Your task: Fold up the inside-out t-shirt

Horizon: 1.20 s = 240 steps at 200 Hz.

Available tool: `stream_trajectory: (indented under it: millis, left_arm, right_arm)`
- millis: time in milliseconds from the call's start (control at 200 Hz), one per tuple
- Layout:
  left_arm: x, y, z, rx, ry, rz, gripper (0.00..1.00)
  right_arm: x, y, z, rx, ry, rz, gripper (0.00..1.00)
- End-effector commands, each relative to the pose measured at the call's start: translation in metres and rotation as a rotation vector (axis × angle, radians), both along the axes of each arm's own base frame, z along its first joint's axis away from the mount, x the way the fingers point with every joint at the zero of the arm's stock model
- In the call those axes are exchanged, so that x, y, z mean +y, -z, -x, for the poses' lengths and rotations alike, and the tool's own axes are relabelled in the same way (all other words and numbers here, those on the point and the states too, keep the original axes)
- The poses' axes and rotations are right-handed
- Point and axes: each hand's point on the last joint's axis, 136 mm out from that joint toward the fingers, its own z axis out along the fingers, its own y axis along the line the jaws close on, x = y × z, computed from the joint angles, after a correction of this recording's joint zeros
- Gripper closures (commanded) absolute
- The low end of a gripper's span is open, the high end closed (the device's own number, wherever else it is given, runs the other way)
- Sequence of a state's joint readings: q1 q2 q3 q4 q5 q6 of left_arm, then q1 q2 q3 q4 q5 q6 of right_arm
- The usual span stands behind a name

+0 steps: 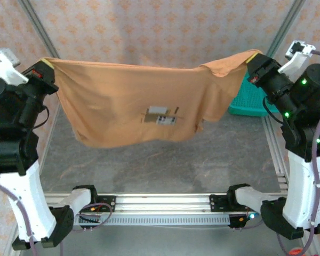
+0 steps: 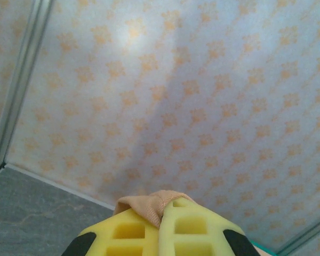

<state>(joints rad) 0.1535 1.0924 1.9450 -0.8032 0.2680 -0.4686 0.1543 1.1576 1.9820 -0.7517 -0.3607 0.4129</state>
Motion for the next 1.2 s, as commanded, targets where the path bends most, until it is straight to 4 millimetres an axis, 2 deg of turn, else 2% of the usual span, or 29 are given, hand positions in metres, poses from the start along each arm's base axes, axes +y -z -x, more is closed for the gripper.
stream_trajectory:
  millis: [0,65,140,300,310,335,375,385,395,420,470,505,565,625,635,640,661,706,746,811,841,891,911,961,1086,1196]
  left_arm:
    - [0.005,0.074,-0.091,0.204,0.063,0.028,1.0]
    - [0.007,0.122,-0.131,0.308,0.081,0.055,1.0]
    - [0.005,0.179,-0.171,0.431,0.104,0.083,1.0]
    - [-0.011,0.284,-0.243,0.626,0.144,0.088,1.0]
    - [-0.012,0.29,-0.248,0.638,0.149,0.088,1.0]
    - [-0.013,0.305,-0.258,0.667,0.149,0.088,1.0]
    - [-0.013,0.326,-0.271,0.715,0.147,0.083,0.87]
    - [-0.013,0.326,-0.273,0.717,0.145,0.079,0.81]
    - [-0.012,0.341,-0.277,0.748,0.141,0.078,0.75]
    - [-0.009,0.352,-0.282,0.782,0.125,0.07,0.66]
    - [-0.002,0.362,-0.286,0.823,0.087,0.054,0.54]
    - [0.003,0.364,-0.284,0.842,0.06,0.037,0.46]
    - [0.008,0.353,-0.274,0.849,0.016,-0.003,0.36]
    - [0.003,0.338,-0.256,0.842,-0.005,-0.063,0.34]
    - [0.001,0.34,-0.253,0.848,-0.004,-0.072,0.34]
    - [0.0,0.333,-0.251,0.836,-0.003,-0.078,0.34]
    - [-0.005,0.327,-0.241,0.83,0.002,-0.093,0.34]
    - [-0.023,0.324,-0.222,0.827,0.037,-0.118,0.34]
    - [-0.043,0.327,-0.202,0.821,0.09,-0.128,0.35]
    - [-0.08,0.339,-0.168,0.811,0.187,-0.118,0.35]
    - [-0.097,0.35,-0.15,0.814,0.239,-0.108,0.35]
    - [-0.115,0.367,-0.124,0.826,0.282,-0.067,0.36]
    - [-0.122,0.373,-0.114,0.825,0.305,-0.046,0.36]
    - [-0.137,0.388,-0.092,0.826,0.367,-0.001,0.36]
    - [-0.153,0.422,-0.046,0.868,0.436,0.08,0.36]
    - [-0.14,0.454,-0.013,0.978,0.403,0.058,0.34]
  right_arm:
    - [0.003,0.047,-0.075,0.137,0.04,0.046,1.0]
    - [0.007,0.072,-0.109,0.196,0.047,0.061,1.0]
    - [0.012,0.114,-0.152,0.286,0.055,0.079,1.0]
    - [0.031,0.224,-0.243,0.487,0.026,0.072,1.0]
    - [0.033,0.226,-0.247,0.49,0.023,0.069,1.0]
    - [0.036,0.248,-0.262,0.533,0.017,0.067,1.0]
    - [0.04,0.274,-0.281,0.591,0.015,0.07,0.88]
    - [0.04,0.279,-0.285,0.605,0.014,0.073,0.86]
    - [0.041,0.286,-0.289,0.621,0.012,0.074,0.84]
    - [0.044,0.298,-0.298,0.656,0.007,0.08,0.77]
    - [0.046,0.317,-0.307,0.732,0.008,0.093,0.59]
    - [0.047,0.325,-0.308,0.775,0.003,0.104,0.51]
    - [0.051,0.331,-0.3,0.827,-0.001,0.154,0.44]
    - [0.055,0.335,-0.284,0.866,-0.005,0.229,0.4]
    - [0.056,0.336,-0.28,0.873,-0.007,0.243,0.4]
    - [0.057,0.336,-0.278,0.877,-0.008,0.248,0.4]
    - [0.059,0.341,-0.271,0.893,-0.011,0.274,0.4]
    - [0.067,0.34,-0.252,0.901,-0.032,0.315,0.39]
    - [0.075,0.353,-0.232,0.919,-0.057,0.343,0.39]
    - [0.088,0.365,-0.2,0.903,-0.101,0.338,0.39]
    - [0.091,0.375,-0.183,0.907,-0.114,0.332,0.39]
    - [0.096,0.391,-0.152,0.919,-0.144,0.327,0.39]
    - [0.099,0.391,-0.141,0.91,-0.16,0.325,0.39]
    - [0.101,0.412,-0.109,0.941,-0.182,0.339,0.39]
    - [0.108,0.443,-0.044,1.005,-0.223,0.35,0.4]
    - [0.109,0.463,-0.002,1.053,-0.236,0.381,0.4]
